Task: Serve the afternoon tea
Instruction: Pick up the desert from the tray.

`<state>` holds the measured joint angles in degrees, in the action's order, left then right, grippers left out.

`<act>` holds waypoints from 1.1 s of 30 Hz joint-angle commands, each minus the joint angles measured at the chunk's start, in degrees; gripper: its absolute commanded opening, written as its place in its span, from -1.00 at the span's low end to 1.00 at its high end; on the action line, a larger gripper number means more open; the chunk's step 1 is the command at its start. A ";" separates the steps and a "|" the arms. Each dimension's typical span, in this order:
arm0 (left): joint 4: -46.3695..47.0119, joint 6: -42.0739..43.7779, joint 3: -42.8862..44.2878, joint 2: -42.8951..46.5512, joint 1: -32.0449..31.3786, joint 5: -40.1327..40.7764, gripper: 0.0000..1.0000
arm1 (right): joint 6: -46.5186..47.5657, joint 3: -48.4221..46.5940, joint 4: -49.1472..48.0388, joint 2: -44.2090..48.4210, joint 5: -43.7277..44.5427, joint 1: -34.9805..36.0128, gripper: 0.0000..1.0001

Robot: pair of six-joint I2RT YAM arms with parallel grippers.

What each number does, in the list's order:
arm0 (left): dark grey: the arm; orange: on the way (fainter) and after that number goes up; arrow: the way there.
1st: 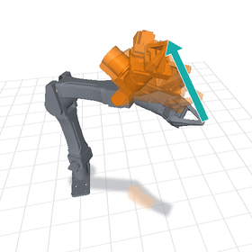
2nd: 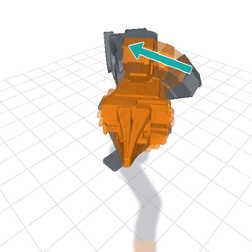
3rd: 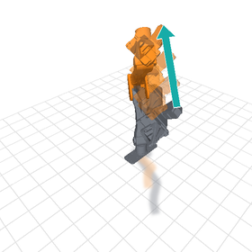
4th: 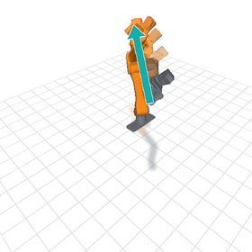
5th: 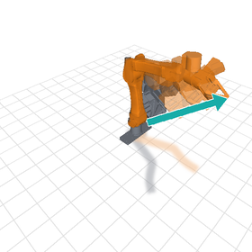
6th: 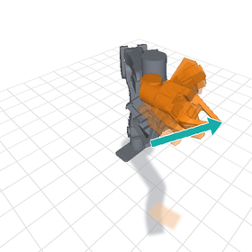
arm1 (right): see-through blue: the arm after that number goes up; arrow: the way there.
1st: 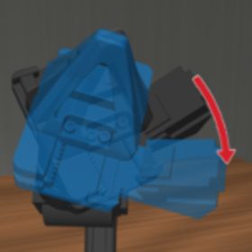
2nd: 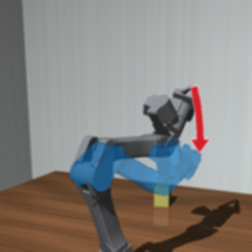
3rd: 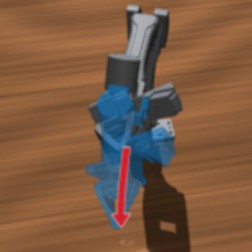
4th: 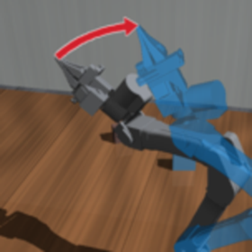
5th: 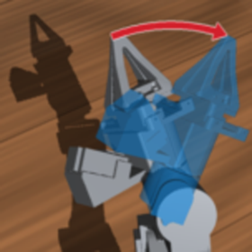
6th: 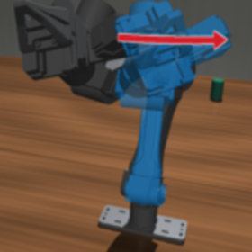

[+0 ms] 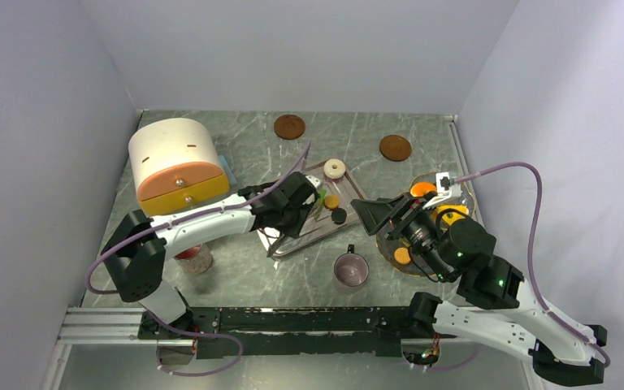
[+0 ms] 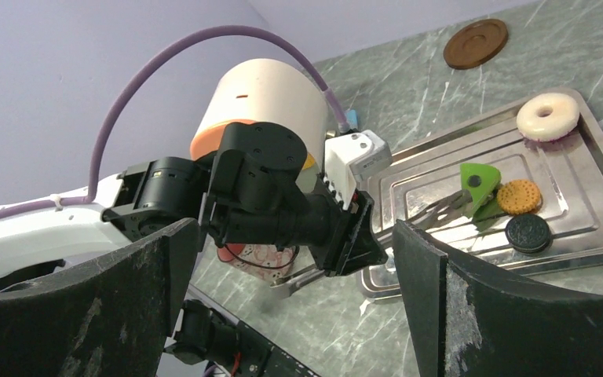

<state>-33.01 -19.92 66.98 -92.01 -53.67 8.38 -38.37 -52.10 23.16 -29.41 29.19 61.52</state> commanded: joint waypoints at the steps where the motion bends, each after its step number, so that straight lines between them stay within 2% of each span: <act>1: -1.42 -1.06 1.45 2.69 0.39 0.85 -0.38 | 0.57 0.48 -1.60 0.36 1.16 0.18 0.94; 16: -3.59 -2.63 0.59 5.74 0.36 3.80 -0.53 | 0.47 0.23 -1.80 -0.30 0.79 0.18 0.94; 19: -4.57 -3.04 1.03 5.79 0.37 3.98 -0.63 | 0.39 0.31 -1.80 -0.30 0.74 0.18 0.94; 22: -6.52 -3.59 2.65 5.69 0.41 4.29 -0.87 | 0.41 0.33 -1.89 -0.30 0.71 0.18 0.94; 23: -7.04 -3.77 3.18 5.70 0.36 4.36 -0.90 | 0.42 0.33 -1.96 -0.34 0.69 0.18 0.94; 33: -7.53 -3.88 7.99 6.84 0.40 2.21 -0.90 | 0.79 -0.37 -1.82 -0.18 1.01 0.18 0.94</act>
<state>-40.62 -23.40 71.46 -87.22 -53.67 11.38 -38.30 -51.96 22.94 -29.82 29.17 61.52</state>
